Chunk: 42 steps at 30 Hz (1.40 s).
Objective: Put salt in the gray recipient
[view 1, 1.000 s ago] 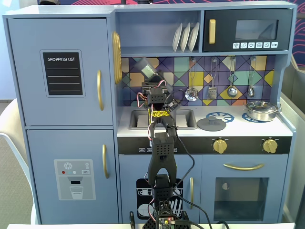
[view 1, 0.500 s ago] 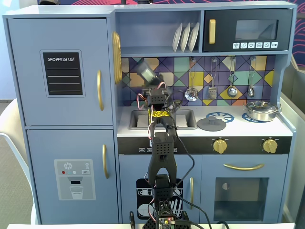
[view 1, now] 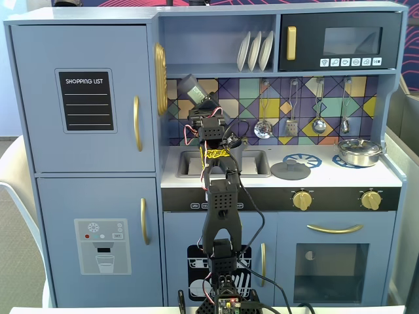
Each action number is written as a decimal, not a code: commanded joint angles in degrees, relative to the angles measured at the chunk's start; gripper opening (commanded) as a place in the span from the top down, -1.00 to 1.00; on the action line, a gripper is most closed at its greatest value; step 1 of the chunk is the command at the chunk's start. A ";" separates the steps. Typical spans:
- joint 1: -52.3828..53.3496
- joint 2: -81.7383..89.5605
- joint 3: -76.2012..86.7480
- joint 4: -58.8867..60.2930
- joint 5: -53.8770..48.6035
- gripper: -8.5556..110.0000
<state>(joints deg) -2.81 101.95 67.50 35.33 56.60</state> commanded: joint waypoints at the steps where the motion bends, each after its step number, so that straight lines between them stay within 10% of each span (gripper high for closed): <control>1: 2.99 7.38 8.88 -1.67 1.23 0.86; 32: 0.44 5.01 5.27 -5.45 -4.66 0.86; 42: 15.47 4.13 -2.29 0.44 -47.99 0.86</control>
<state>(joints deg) 5.01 103.62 69.96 33.75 28.83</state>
